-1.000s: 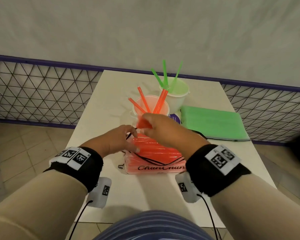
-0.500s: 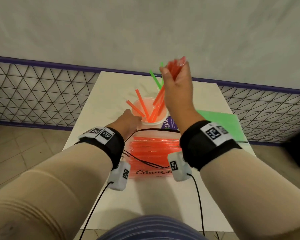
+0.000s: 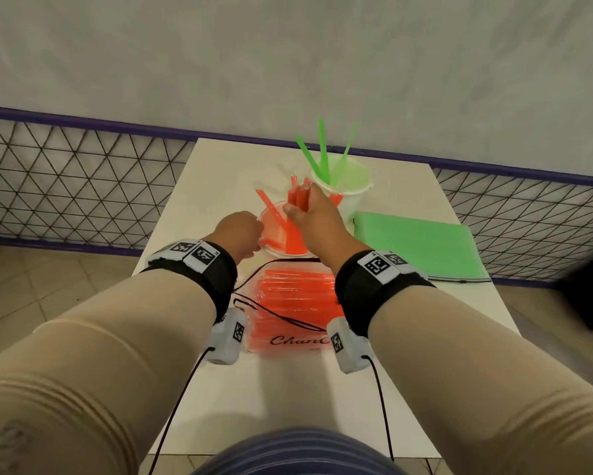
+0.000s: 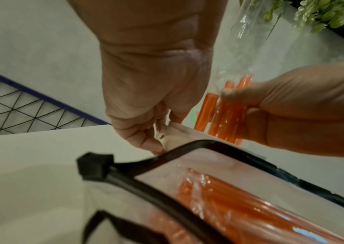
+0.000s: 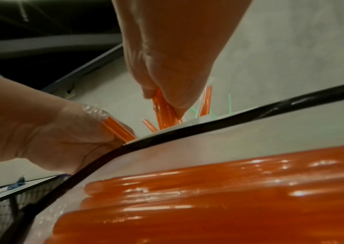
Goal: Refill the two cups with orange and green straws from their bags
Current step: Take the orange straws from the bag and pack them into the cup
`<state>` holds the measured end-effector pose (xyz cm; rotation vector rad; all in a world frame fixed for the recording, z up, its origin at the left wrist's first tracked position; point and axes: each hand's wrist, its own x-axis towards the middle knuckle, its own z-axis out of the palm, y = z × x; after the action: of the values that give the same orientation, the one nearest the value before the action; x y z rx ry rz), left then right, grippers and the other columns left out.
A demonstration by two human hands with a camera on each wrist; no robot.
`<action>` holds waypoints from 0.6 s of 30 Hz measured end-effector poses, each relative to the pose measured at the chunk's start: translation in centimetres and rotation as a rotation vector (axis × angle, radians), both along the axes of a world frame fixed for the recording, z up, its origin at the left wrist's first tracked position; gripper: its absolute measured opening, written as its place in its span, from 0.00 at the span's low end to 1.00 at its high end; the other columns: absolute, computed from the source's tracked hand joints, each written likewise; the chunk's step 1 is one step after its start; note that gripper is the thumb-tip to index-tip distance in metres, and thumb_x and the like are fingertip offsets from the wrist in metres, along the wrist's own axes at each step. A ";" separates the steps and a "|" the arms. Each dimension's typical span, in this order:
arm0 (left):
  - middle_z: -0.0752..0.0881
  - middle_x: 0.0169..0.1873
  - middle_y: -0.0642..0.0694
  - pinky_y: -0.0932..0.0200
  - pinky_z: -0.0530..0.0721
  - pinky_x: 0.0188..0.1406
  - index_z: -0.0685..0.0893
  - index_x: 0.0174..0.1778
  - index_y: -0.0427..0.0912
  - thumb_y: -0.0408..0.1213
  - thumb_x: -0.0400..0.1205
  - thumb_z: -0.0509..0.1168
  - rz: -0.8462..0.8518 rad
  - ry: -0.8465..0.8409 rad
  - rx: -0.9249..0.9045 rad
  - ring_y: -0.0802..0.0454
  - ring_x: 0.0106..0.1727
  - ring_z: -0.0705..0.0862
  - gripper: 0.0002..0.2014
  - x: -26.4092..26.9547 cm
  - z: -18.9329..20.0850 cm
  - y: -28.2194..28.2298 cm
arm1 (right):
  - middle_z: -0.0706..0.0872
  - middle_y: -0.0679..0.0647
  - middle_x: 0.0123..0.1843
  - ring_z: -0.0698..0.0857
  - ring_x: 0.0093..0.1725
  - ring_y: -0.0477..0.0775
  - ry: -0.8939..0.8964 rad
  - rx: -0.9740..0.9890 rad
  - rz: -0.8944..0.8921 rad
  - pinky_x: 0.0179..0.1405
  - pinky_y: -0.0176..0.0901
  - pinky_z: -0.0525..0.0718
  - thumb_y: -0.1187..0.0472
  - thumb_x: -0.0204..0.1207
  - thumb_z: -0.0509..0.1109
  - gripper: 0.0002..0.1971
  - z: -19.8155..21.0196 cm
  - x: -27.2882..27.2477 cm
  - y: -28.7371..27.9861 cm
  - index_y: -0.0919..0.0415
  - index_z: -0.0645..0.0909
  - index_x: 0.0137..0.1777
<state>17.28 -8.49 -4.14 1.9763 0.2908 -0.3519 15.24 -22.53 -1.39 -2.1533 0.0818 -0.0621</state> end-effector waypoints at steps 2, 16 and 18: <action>0.84 0.45 0.43 0.48 0.84 0.57 0.77 0.69 0.30 0.34 0.87 0.57 -0.009 0.011 0.020 0.51 0.39 0.81 0.17 -0.1 0.3 0.0 | 0.83 0.54 0.56 0.83 0.55 0.56 0.090 -0.188 0.059 0.50 0.48 0.77 0.56 0.84 0.64 0.14 -0.8 0.2 0.1 0.60 0.74 0.66; 0.84 0.63 0.37 0.70 0.81 0.20 0.76 0.72 0.34 0.35 0.88 0.57 0.025 0.022 -0.185 0.57 0.35 0.80 0.18 -0.5 -0.3 0.2 | 0.79 0.49 0.47 0.80 0.43 0.50 0.228 -0.473 0.285 0.31 0.40 0.73 0.58 0.71 0.77 0.26 1.9 -2.6 0.5 0.58 0.70 0.65; 0.85 0.49 0.43 0.62 0.81 0.26 0.77 0.72 0.34 0.35 0.87 0.57 0.036 0.046 -0.176 0.56 0.33 0.79 0.18 -0.7 -0.2 0.0 | 0.80 0.47 0.48 0.81 0.46 0.50 0.170 -0.423 0.282 0.36 0.41 0.76 0.53 0.74 0.76 0.22 1.0 -2.8 1.5 0.53 0.72 0.64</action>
<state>16.59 -8.48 -4.37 1.7896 0.3138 -0.3863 12.48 -21.05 -0.38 -2.5674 -0.1505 0.2910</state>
